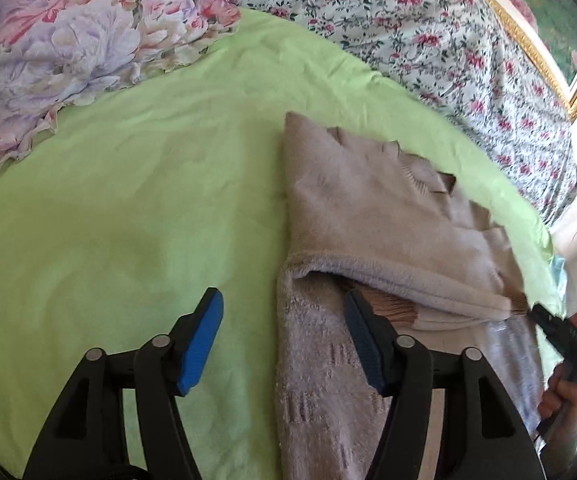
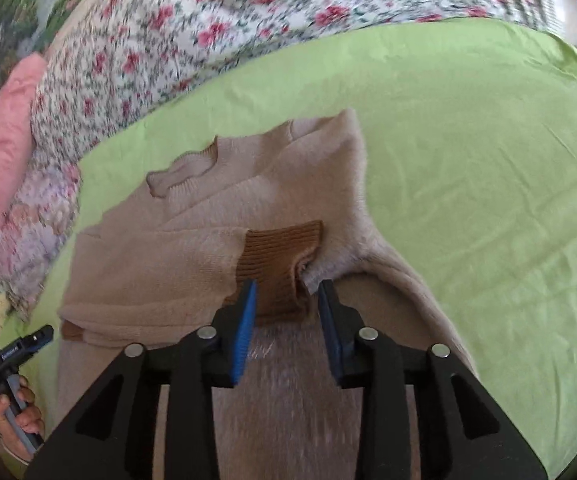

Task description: Fold small clothes

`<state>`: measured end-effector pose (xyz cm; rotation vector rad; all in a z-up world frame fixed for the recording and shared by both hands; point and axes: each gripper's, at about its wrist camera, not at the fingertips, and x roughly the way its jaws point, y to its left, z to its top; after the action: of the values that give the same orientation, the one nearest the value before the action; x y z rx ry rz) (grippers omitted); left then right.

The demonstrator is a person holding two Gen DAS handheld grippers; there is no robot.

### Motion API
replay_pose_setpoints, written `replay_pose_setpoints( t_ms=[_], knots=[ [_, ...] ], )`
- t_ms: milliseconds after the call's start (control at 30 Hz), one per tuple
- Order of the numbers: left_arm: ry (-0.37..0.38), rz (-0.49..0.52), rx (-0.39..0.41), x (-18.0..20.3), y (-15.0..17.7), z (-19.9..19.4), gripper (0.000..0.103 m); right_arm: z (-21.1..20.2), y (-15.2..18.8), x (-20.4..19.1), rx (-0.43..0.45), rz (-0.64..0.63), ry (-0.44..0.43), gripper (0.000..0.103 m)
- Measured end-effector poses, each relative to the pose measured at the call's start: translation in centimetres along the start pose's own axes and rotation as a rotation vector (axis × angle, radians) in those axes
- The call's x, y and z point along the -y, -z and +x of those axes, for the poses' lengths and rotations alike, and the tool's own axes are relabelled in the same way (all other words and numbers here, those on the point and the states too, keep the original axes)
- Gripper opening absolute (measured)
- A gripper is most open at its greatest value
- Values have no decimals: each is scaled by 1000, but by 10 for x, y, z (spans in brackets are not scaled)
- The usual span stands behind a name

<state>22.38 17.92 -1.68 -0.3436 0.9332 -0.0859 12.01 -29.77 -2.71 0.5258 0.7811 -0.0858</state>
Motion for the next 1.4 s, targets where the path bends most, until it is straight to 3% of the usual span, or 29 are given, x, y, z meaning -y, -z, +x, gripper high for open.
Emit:
replay_pose_setpoints(
  t_ms=[133,233,433,700,800,1133,1400],
  knots=[
    [4,-21,-28,-3,3,-4,65,-23,23,-1,-12,0,-48,41],
    [36,-26,-47,-1,23,-13,65,-43,40,3,-21,6,-62,43],
    [71,7,-80,5,84,-48,68,-91,76,13,-35,-22,-45,49],
    [139,22,-184,8,172,-79,69,-148,120,27,-9,-23,-17,57],
    [136,52,-172,13,196,-92,72,-160,131,37,1,0,1,58],
    [225,67,-210,25,237,-108,75,-185,163,57,28,59,-11,59],
    [293,62,-237,32,263,-105,72,-191,191,62,-47,21,-75,59]
  ],
)
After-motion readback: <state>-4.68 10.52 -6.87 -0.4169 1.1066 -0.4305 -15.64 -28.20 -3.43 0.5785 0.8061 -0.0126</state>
